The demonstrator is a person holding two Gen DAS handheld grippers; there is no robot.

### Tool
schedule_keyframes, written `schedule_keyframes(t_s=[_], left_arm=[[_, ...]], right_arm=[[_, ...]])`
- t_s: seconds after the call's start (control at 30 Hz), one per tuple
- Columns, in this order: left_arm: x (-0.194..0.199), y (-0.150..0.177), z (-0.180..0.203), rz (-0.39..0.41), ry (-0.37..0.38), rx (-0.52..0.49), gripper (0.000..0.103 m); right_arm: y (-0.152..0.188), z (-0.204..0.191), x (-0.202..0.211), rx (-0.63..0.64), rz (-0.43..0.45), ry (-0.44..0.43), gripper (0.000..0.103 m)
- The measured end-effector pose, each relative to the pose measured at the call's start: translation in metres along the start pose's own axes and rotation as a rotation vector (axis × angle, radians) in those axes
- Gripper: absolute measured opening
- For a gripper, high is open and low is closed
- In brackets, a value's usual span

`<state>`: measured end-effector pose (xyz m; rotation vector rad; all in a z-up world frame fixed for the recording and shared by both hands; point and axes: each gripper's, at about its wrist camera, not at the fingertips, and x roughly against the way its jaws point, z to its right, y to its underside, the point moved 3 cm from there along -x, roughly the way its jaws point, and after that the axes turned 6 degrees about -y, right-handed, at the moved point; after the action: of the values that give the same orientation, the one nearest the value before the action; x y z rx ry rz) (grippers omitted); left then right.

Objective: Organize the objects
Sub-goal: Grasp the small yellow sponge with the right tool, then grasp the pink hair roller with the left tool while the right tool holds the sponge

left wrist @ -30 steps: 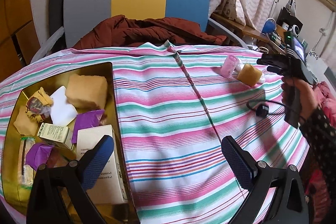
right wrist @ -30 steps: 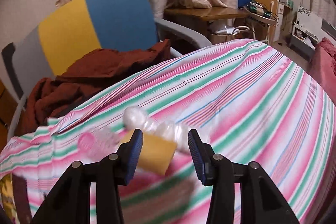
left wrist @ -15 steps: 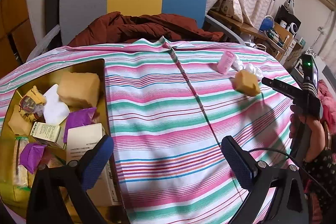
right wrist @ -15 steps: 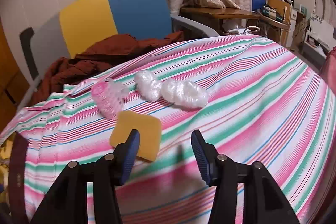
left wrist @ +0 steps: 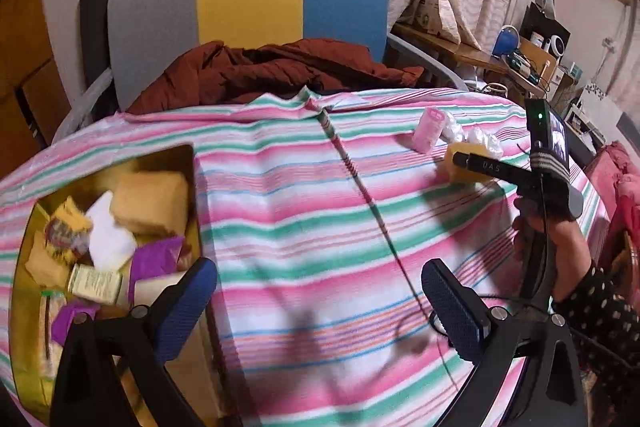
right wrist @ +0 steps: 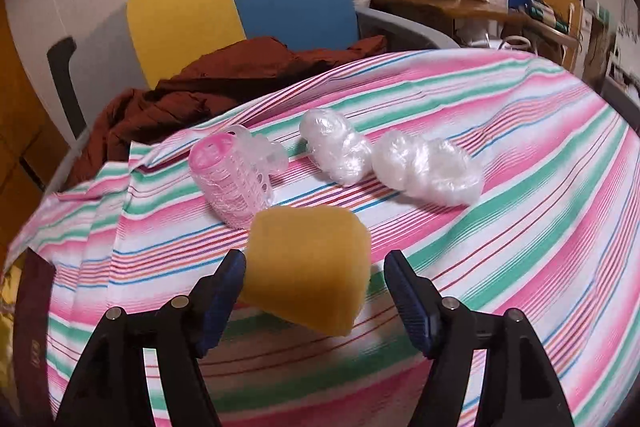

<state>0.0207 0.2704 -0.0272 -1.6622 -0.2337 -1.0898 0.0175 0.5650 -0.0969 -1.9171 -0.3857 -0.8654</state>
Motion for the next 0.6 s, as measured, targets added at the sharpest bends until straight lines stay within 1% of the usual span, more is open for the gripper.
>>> schedule_keyframes(t_s=[0.03,0.07,0.13,0.27,0.3,0.37,0.47,0.53,0.6], left_arm=[[-0.002,-0.004,0.002,0.006,0.002,-0.007,0.103],[-0.005,-0.008,0.005,0.01,0.006,-0.014,0.103],[-0.012,-0.019,0.013,0.019,0.019,-0.027,0.103],[-0.031,-0.039,0.032,0.031,0.043,-0.047,0.103],[-0.04,-0.045,0.039,0.037,0.056,-0.055,0.103],[-0.052,-0.055,0.051,0.036,0.056,-0.069,0.103],[-0.079,-0.075,0.078,0.028,0.086,-0.102,0.103],[-0.094,-0.085,0.095,0.028,0.112,-0.128,0.103],[-0.112,-0.096,0.111,0.013,0.116,-0.146,0.103]], right_arm=[[0.001,-0.001,0.001,0.005,0.009,-0.018,0.059],[0.002,-0.002,0.002,0.014,0.01,-0.023,0.059],[0.004,-0.003,0.006,0.032,0.014,-0.027,0.055],[0.008,0.006,0.019,0.042,0.046,0.01,0.054],[0.008,0.013,0.022,0.025,0.056,0.021,0.054],[0.011,0.027,0.025,-0.038,0.072,0.035,0.054],[0.014,0.04,0.023,-0.102,0.075,0.02,0.054],[0.014,0.042,0.023,-0.113,0.082,0.015,0.054],[0.015,0.042,0.023,-0.113,0.091,0.018,0.054]])
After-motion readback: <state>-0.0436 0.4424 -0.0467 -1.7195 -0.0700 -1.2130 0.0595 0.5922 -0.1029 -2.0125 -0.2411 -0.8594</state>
